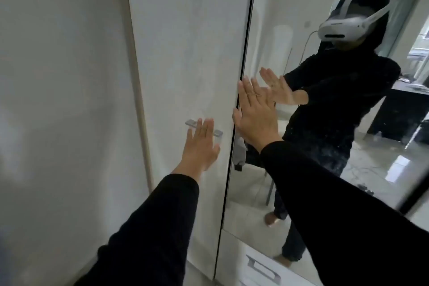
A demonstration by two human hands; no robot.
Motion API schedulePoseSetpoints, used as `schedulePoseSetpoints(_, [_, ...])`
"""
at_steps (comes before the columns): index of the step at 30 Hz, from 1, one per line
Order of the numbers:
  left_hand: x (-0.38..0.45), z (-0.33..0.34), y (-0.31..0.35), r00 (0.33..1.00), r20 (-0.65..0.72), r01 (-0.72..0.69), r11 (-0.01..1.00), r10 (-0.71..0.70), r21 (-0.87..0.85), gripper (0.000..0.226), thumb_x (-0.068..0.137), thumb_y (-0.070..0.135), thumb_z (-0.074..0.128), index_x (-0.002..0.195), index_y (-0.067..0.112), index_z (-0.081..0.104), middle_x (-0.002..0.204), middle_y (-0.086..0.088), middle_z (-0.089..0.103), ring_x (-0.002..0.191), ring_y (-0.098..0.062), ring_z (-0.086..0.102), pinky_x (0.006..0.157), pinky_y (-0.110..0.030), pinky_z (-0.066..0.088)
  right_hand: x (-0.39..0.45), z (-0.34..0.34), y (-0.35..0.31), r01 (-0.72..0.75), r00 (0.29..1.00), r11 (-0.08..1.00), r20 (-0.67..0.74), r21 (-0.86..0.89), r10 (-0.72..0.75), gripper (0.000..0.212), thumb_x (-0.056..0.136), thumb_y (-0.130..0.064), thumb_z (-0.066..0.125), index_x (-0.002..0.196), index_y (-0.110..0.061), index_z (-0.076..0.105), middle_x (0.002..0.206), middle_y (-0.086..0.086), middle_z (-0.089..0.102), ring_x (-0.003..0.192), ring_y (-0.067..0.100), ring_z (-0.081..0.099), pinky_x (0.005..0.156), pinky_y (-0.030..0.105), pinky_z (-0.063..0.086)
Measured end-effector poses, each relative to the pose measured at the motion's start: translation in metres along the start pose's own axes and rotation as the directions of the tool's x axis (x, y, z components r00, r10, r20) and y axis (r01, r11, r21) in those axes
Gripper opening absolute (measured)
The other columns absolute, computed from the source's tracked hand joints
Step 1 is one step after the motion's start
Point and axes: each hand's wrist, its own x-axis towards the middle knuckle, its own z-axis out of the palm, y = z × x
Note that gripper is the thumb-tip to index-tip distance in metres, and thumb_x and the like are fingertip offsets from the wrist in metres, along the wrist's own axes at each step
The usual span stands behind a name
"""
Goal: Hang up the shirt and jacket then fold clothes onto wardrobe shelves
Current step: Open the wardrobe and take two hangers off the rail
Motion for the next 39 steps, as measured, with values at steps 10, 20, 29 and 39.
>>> schedulePoseSetpoints(10, [0.036, 0.027, 0.027, 0.961, 0.222, 0.168, 0.986, -0.163, -0.005, 0.075, 0.099, 0.035, 0.033, 0.149, 0.011, -0.018, 0.160, -0.004, -0.006, 0.147, -0.022, -0.011, 0.117, -0.047, -0.003, 0.036, 0.040, 0.033, 0.100, 0.994, 0.979, -0.028, -0.178, -0.106, 0.065, 0.092, -0.032, 0.030, 0.149, -0.004, 0.019, 0.158, 0.011, 0.017, 0.148, 0.024, 0.010, 0.111, 0.040, -0.023])
schedulePoseSetpoints(20, [0.045, 0.025, 0.040, 0.936, 0.196, 0.310, 0.949, -0.293, -0.056, 0.090, 0.093, 0.037, 0.046, 0.148, 0.013, -0.020, 0.155, -0.011, 0.016, 0.146, -0.024, 0.012, 0.118, -0.048, 0.001, 0.045, 0.051, 0.032, 0.123, 0.992, 0.988, 0.023, -0.088, -0.122, 0.068, 0.096, -0.032, 0.029, 0.151, -0.007, -0.003, 0.160, 0.009, -0.006, 0.147, 0.022, -0.012, 0.113, 0.040, -0.023])
schedulePoseSetpoints(29, [0.018, 0.018, 0.017, 0.943, 0.086, 0.328, 0.940, -0.321, -0.091, 0.104, 0.084, 0.058, 0.054, 0.150, 0.014, -0.012, 0.150, -0.007, 0.029, 0.142, -0.024, 0.025, 0.118, -0.045, 0.010, 0.024, 0.049, 0.006, 0.170, 0.974, 0.985, -0.157, 0.019, -0.165, 0.059, 0.096, -0.022, 0.041, 0.149, -0.007, 0.022, 0.157, 0.009, 0.021, 0.146, 0.023, 0.017, 0.117, 0.048, 0.004])
schedulePoseSetpoints(39, [-0.045, 0.004, -0.052, 0.941, -0.061, 0.322, 0.937, -0.332, -0.136, 0.103, 0.080, 0.066, 0.053, 0.151, 0.017, -0.002, 0.144, -0.002, 0.042, 0.136, -0.022, 0.035, 0.116, -0.043, 0.023, 0.002, 0.019, -0.059, 0.353, 0.906, 0.935, -0.267, 0.046, -0.329, 0.052, 0.096, -0.031, 0.033, 0.146, -0.017, 0.033, 0.153, 0.002, 0.034, 0.143, 0.023, 0.028, 0.115, 0.049, 0.012])
